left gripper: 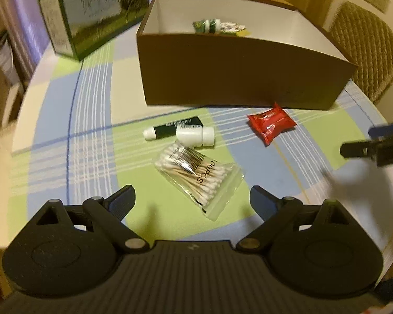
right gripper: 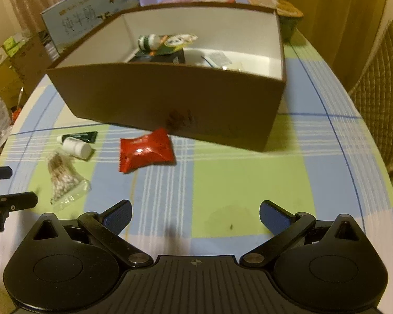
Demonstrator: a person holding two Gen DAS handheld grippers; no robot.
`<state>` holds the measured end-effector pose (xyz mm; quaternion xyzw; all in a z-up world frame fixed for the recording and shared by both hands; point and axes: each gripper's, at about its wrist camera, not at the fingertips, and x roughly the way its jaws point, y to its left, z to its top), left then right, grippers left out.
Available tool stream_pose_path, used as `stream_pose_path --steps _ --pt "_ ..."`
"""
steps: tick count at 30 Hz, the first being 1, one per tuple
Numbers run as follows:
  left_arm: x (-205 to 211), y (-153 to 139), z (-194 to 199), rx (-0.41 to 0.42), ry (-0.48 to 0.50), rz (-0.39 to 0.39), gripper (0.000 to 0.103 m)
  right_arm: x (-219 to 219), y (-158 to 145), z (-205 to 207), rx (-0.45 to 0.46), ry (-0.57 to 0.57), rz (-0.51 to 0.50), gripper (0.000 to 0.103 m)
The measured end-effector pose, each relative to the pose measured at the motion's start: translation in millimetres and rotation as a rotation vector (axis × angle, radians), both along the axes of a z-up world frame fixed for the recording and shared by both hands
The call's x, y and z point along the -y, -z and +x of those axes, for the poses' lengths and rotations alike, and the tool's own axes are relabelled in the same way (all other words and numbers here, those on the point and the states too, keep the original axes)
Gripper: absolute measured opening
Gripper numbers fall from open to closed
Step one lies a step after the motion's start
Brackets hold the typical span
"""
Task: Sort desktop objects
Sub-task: 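Move both tools down toward the cotton swab bag and white bottle, then grasp the cotton swab bag with the left tool while the right grasps the white bottle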
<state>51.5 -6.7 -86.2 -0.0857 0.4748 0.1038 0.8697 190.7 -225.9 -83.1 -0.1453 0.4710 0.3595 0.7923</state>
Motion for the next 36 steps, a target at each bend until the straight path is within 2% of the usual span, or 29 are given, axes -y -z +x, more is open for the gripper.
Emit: stream_pose_path --steps 4,7,11,14,15,19,20,22,23,25,33,34,36 --pt "-13 11 15 -0.022 -0.117 -0.097 0.092 1 7 6 -0.023 0.019 -0.012 0.101" --pt "-19 19 30 -0.025 -0.198 -0.135 0.092 1 10 11 -0.029 0.029 -0.021 0.101" --pt "-16 29 51 -0.053 -0.236 -0.085 0.091 -1 14 17 -0.034 0.042 -0.029 0.101" --pt "-14 40 60 -0.09 -0.221 -0.038 0.086 -2 17 20 -0.042 0.046 -0.033 0.101" --pt "-15 42 60 -0.097 -0.213 -0.028 0.083 -2 18 20 -0.045 0.047 -0.034 0.101" --pt "-20 46 52 -0.098 -0.178 0.034 0.058 -2 22 21 -0.055 0.053 -0.032 0.101" --pt "-23 45 49 -0.092 -0.166 0.037 0.054 -3 22 21 -0.058 0.051 -0.03 0.101" --pt "-33 43 43 -0.08 -0.16 0.026 0.035 -6 23 20 -0.061 0.04 -0.022 0.101" --pt "-38 43 39 -0.081 -0.158 0.029 0.033 -8 23 19 -0.061 0.032 -0.018 0.101" --pt "-48 41 33 -0.083 -0.164 0.033 0.027 -14 23 14 -0.06 0.003 -0.005 0.101" --pt "-86 36 1 -0.105 -0.263 0.033 0.023 -55 19 -13 -0.024 -0.216 0.064 0.101" --pt "-89 36 -2 -0.109 -0.276 0.032 0.023 -62 17 -18 -0.006 -0.252 0.081 0.1" --pt "-94 35 -6 -0.116 -0.289 0.035 0.023 -78 15 -26 0.018 -0.325 0.104 0.09"
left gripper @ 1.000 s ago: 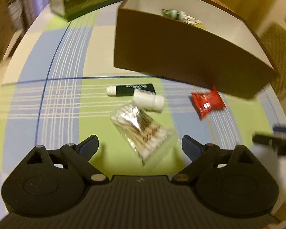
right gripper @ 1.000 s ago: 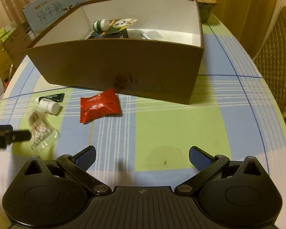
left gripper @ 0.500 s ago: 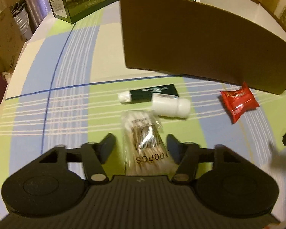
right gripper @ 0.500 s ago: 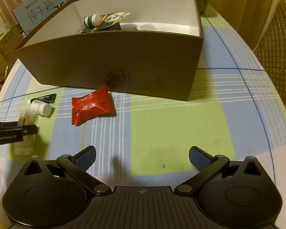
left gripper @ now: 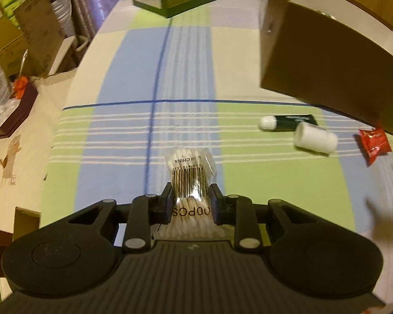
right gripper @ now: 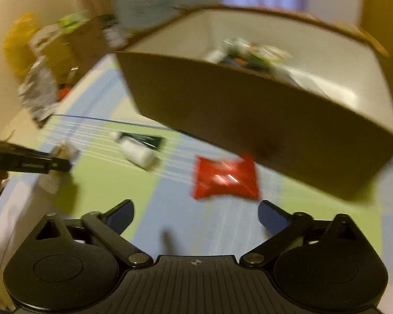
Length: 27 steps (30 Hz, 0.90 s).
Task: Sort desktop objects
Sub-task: 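Grasp the cotton swab bag with the left tool while the right grasps the white bottle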
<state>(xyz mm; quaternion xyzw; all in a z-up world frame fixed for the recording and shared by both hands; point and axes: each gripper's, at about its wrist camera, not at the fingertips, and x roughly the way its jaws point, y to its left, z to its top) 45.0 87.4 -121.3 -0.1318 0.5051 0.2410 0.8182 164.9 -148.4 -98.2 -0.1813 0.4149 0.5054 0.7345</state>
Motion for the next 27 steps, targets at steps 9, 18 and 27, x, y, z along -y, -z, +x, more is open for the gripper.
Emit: stream_pose_path --steps 9,18,27 --pt "-10 0 0 -0.004 0.004 -0.008 0.023 -68 21 -8 0.023 -0.16 0.027 0.048" --pt "-17 1 8 -0.007 -0.003 -0.023 0.023 -109 35 -17 0.106 -0.264 -0.014 0.047" --pt "-18 0 8 -0.012 -0.006 -0.033 0.023 -117 47 -29 0.153 -0.315 -0.05 0.024"
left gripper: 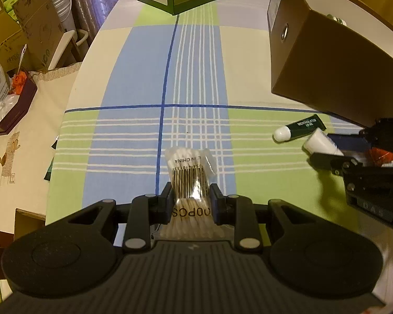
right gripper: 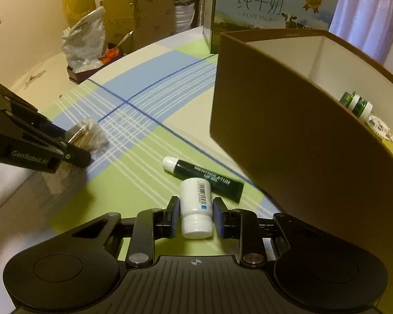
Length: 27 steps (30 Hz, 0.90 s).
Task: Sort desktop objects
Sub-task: 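Grasp the cotton swab bag with the left tool while the right grasps the white bottle, then carry the cotton swab bag and white bottle up over the brown box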
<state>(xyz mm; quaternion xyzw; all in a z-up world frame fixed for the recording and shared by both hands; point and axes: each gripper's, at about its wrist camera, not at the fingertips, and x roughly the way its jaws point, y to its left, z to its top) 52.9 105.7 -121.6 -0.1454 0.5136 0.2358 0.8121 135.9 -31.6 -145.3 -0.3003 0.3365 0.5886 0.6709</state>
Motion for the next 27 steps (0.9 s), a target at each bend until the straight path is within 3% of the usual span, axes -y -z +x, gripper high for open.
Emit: stream_pose_path --steps 5,11,17,20,25,27 --pt "0 0 0 -0.001 0.002 -0.002 0.023 11 -3 -5 -0.021 0.003 -0.025 0.024" --pt "9 -1 -3 0.015 0.035 -0.018 0.023 43 -8 -5 -0.055 0.101 -0.059 0.024" --pt "47 0 -9 0.082 0.164 -0.099 0.023 91 -13 1 -0.079 0.212 -0.075 0.024" --pt "72 2 -5 0.083 0.233 -0.088 0.024 112 -15 10 -0.093 0.273 -0.079 0.024" --pt "91 0 13 0.066 0.269 -0.076 0.038 124 -15 16 -0.131 0.324 -0.07 0.025" --pt "93 0 18 0.054 0.269 -0.072 0.038 125 -16 16 -0.131 0.33 -0.056 0.027"
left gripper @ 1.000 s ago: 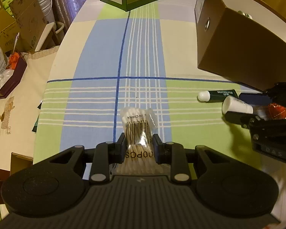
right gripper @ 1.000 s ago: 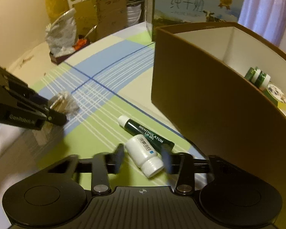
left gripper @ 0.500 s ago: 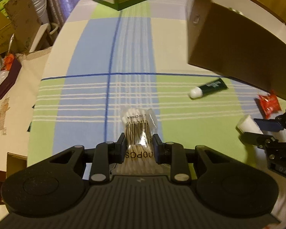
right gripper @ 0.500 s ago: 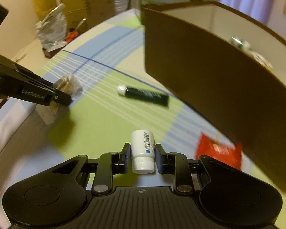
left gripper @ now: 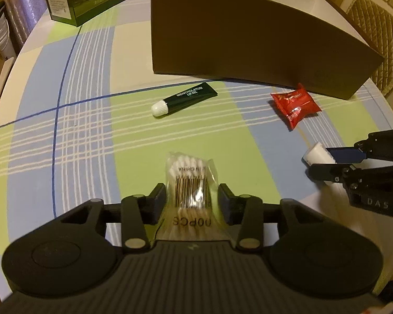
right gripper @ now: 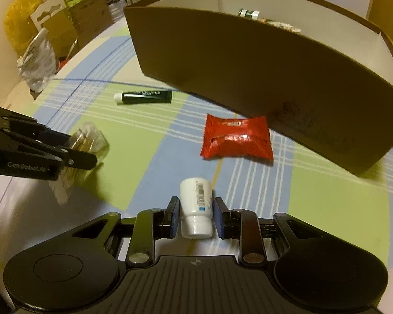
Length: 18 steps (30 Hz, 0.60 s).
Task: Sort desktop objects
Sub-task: 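Carry the cotton swab bag and white bottle up over the brown box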
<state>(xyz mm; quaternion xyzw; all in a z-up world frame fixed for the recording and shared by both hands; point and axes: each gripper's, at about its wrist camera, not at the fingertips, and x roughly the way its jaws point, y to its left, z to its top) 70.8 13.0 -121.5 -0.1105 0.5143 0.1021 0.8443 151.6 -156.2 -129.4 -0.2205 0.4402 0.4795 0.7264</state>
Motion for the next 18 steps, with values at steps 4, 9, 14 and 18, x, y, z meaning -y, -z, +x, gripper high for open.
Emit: stream_pose_path --steps 4,9,14,18 --pt "6 0 6 -0.02 0.003 0.026 0.037 -2 2 1 -0.002 0.013 0.007 0.038" --pt "13 -1 7 -0.037 0.014 0.051 0.028 -6 4 0 0.02 0.002 -0.012 0.036" --pt "19 -3 5 -0.046 0.017 0.046 0.021 0 4 -5 0.022 -0.006 -0.019 0.024" --pt "24 -7 2 -0.045 0.022 0.044 0.02 8 3 -7 0.0 -0.004 -0.019 0.024"
